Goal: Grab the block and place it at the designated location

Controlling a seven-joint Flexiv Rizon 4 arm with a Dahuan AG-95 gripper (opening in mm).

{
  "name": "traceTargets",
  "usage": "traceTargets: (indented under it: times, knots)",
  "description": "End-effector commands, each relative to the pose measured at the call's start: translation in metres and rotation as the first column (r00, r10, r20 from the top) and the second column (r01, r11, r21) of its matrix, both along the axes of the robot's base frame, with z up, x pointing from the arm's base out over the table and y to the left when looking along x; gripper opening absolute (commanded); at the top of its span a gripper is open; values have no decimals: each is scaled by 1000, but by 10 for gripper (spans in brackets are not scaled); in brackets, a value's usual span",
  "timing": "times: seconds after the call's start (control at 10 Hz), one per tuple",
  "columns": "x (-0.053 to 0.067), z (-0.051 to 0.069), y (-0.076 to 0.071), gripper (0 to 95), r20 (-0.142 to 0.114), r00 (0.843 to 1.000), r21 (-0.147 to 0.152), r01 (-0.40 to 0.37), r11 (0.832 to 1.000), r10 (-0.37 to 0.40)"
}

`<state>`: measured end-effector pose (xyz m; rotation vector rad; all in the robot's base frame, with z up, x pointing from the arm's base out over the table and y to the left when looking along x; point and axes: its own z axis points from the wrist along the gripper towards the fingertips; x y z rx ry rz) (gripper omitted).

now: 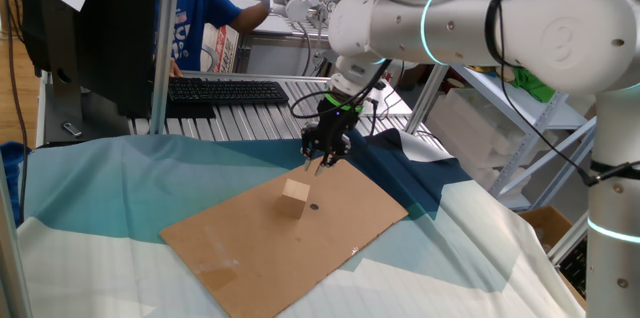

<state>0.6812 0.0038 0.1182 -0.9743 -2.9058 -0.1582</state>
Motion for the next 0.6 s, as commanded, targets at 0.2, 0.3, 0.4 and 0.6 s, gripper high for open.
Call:
traceTargets:
  times: [0.2, 0.3, 0.4, 0.6]
  knots:
    - [0, 0, 0, 190, 15, 996, 14, -88, 996, 88]
    - [0, 1, 0, 0, 14, 994, 18, -107, 994, 106]
    - [0, 1, 0, 0, 4, 992, 33, -124, 992, 124]
    - [0, 1, 1, 0, -46, 985, 98, -162, 982, 167]
